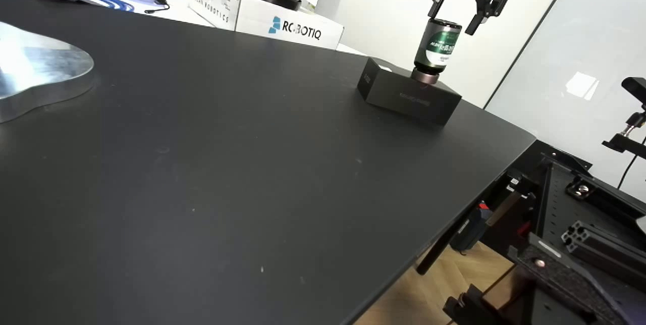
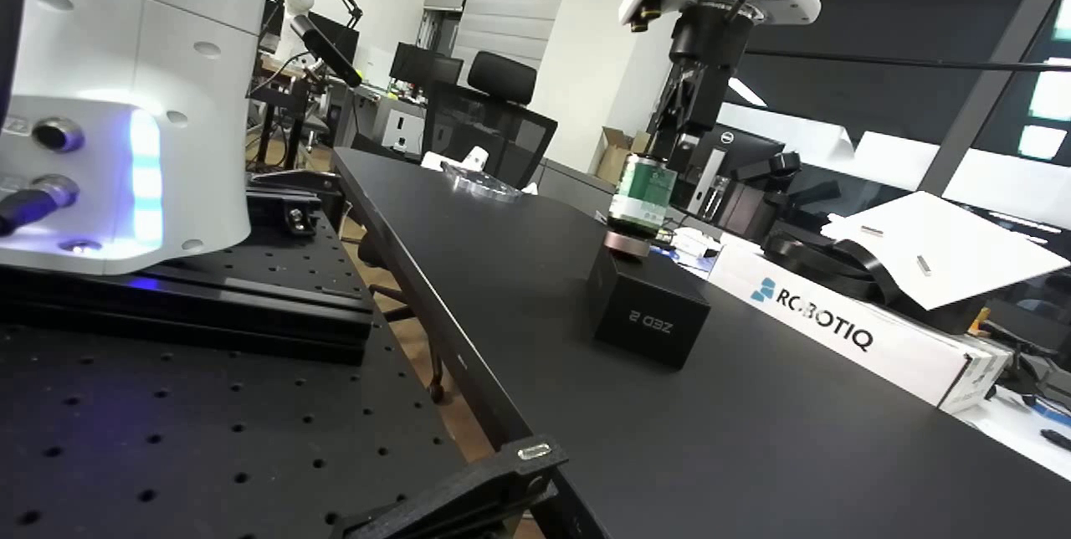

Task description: Take the black bottle from the black box and place it on the table

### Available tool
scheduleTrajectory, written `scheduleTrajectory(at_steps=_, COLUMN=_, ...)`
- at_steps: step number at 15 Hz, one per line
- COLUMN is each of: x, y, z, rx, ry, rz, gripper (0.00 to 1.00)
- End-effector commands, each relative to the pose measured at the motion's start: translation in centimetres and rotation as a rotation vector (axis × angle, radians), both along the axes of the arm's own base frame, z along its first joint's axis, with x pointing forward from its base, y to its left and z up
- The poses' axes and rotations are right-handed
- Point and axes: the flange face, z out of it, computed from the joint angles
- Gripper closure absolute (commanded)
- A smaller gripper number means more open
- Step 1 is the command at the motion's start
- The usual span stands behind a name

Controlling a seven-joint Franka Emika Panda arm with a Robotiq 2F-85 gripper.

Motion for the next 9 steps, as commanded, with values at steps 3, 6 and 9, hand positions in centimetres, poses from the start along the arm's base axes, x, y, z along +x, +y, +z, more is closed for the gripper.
scheduleTrajectory(at_steps=3, x=-0.51, y=0.69, z=0.53, rx=0.008, ry=-0.017, rz=0.010, gripper=0.00)
scheduleTrajectory(at_steps=6, x=-0.56, y=0.77, z=0.33, rx=0.009, ry=-0.012, rz=0.014, gripper=0.00)
scheduleTrajectory(at_steps=9, x=-0.62, y=0.73, z=-0.03, rx=0.008, ry=-0.006, rz=0.014, gripper=0.00)
